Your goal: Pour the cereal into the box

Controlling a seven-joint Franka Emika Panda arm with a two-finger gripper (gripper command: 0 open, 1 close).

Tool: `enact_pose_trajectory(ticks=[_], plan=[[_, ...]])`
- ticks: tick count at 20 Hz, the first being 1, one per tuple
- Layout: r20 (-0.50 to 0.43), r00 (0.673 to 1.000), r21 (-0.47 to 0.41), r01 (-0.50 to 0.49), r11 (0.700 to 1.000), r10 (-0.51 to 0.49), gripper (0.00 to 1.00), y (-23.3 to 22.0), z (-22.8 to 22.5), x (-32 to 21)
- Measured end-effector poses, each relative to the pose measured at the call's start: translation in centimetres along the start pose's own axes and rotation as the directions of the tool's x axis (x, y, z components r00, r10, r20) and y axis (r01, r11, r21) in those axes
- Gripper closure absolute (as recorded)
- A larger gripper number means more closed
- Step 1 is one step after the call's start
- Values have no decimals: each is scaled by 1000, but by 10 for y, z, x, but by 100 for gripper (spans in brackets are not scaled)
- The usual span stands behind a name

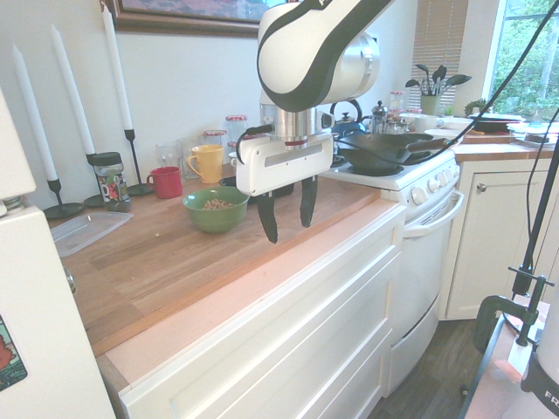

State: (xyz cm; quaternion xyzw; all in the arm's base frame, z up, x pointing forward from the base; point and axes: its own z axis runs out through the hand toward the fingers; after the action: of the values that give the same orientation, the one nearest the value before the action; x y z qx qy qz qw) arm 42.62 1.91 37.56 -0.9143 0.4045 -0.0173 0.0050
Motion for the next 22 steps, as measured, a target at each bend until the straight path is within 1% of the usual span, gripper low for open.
enact_pose_trajectory(ticks=[2,5,9,12,14,16,20,22], plan=[[-1,1000,3,2,1000,-2,0,1,0,2],[-49,999,39,19,999,-17,0,-12,-16,10],[-114,992,58,57,997,-50,0,-52,-41,30],[-157,986,48,70,996,-61,0,-87,-46,52],[-165,984,47,78,996,-69,0,-112,-49,68],[-185,979,36,89,995,-81,0,-136,-52,83],[-294,951,-28,93,995,-97,0,-177,-43,101],[-299,947,-59,104,993,-117,0,-192,-31,100]])
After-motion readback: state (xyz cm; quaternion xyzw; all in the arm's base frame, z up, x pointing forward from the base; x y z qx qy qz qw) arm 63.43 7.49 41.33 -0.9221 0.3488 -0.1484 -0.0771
